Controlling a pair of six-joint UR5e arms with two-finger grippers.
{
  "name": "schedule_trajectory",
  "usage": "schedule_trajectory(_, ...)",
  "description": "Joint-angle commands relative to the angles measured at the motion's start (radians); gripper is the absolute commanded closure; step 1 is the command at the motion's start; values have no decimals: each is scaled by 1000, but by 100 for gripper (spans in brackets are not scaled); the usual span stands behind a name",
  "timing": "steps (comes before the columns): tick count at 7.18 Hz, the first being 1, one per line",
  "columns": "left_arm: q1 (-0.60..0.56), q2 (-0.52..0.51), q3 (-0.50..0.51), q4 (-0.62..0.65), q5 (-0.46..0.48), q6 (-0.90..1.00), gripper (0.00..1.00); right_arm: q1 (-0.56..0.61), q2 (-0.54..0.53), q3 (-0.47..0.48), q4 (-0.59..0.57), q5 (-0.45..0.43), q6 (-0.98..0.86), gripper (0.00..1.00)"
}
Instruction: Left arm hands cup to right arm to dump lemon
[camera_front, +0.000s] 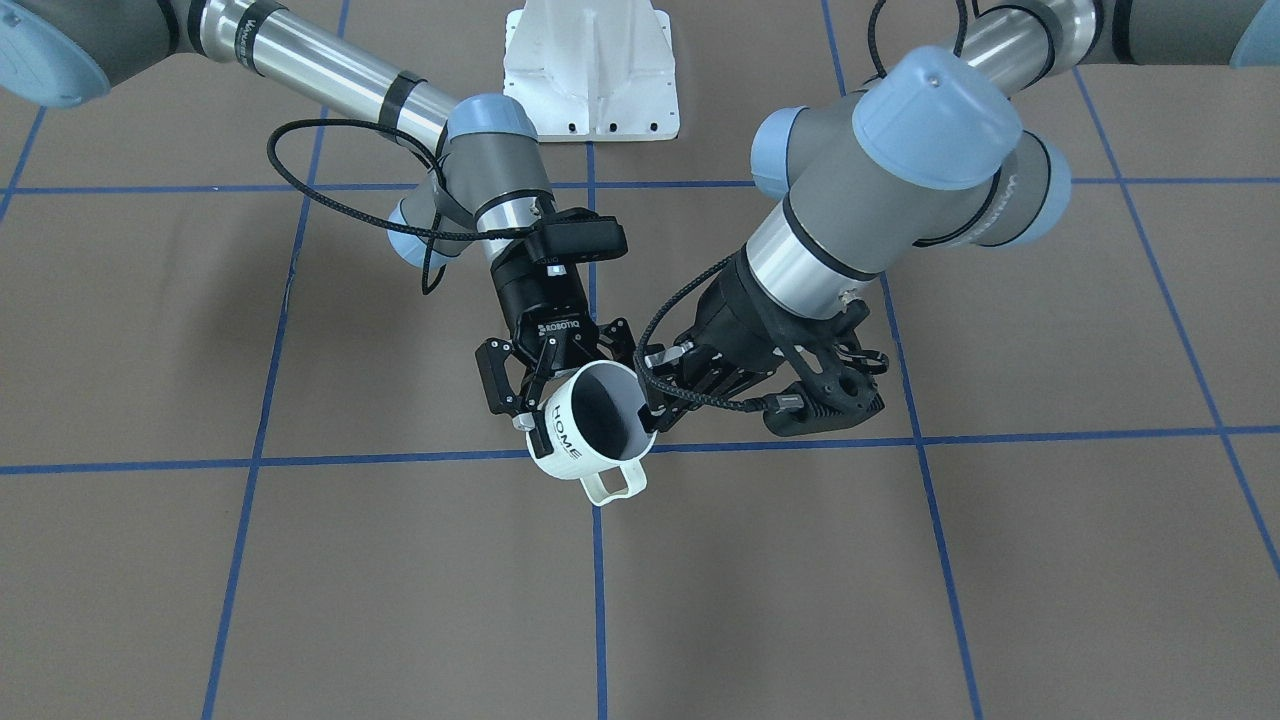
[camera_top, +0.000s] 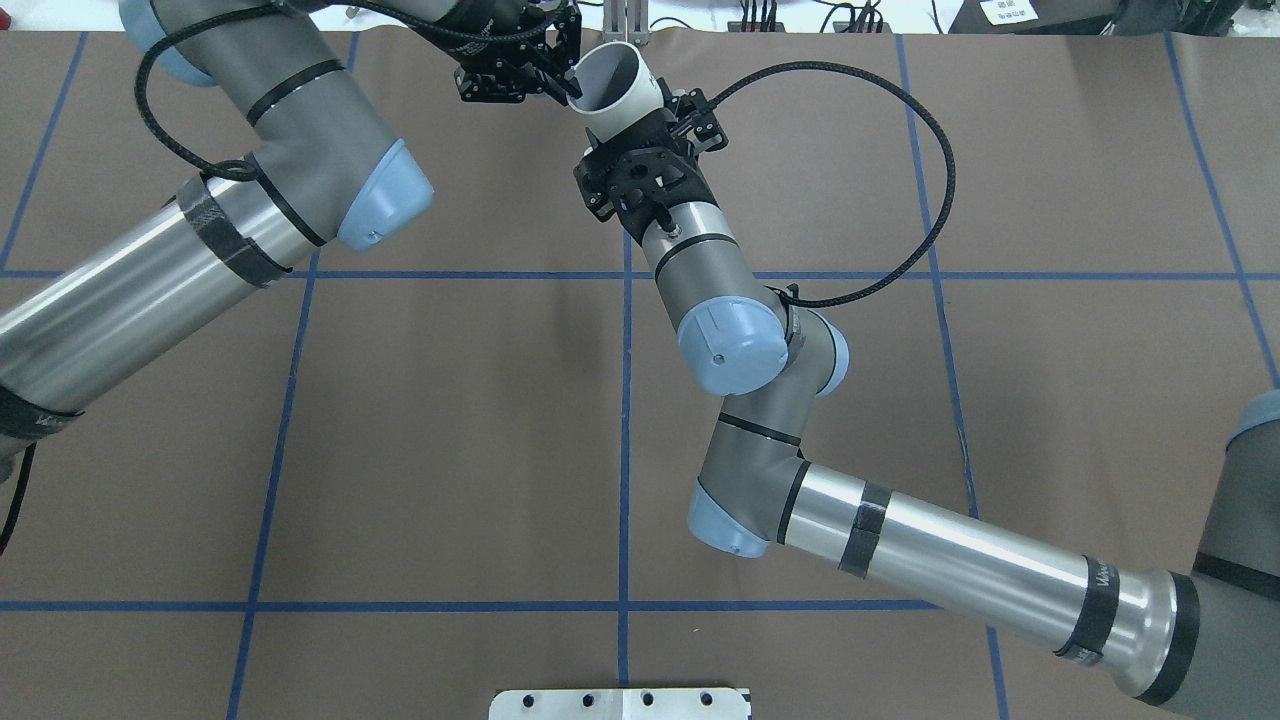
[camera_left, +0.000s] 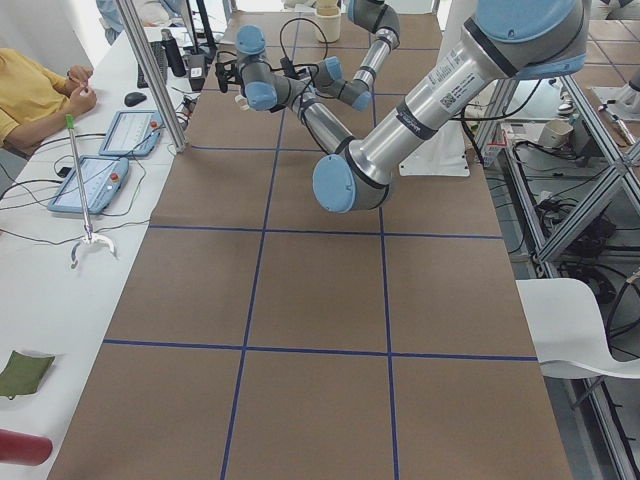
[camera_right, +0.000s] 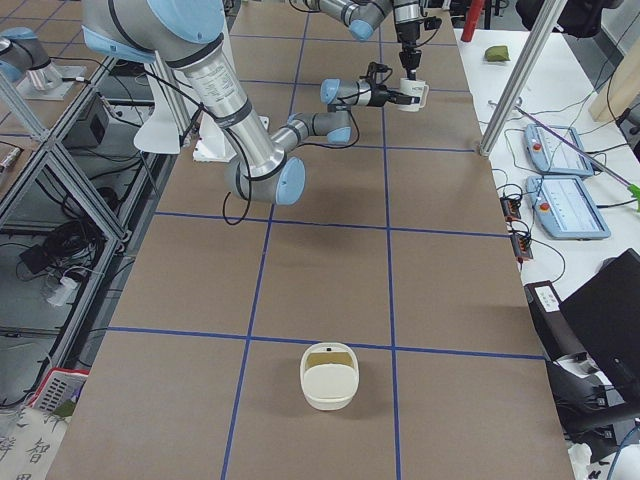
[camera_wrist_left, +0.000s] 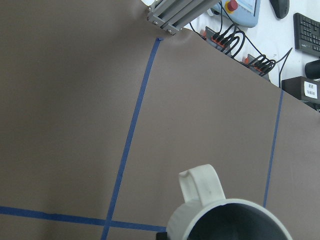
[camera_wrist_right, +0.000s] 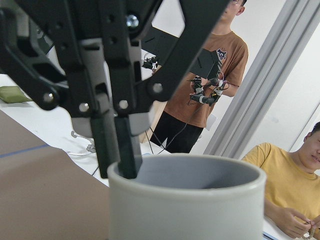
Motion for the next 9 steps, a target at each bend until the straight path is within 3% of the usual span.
schedule_trajectory(1, 0, 0, 1, 0, 0, -1, 100, 0, 4, 0, -3, -3, -1, 57)
schedule_trajectory(2, 0, 0, 1, 2, 0, 1, 100, -1, 1, 5, 0, -1, 0, 1)
schedule_trajectory(6, 0, 0, 2, 2, 0, -1, 100, -11, -91, 98, 0, -3, -6, 0)
schedule_trajectory(9, 0, 0, 4, 2, 0, 1, 100, -104, -120, 133, 0, -113, -15, 0)
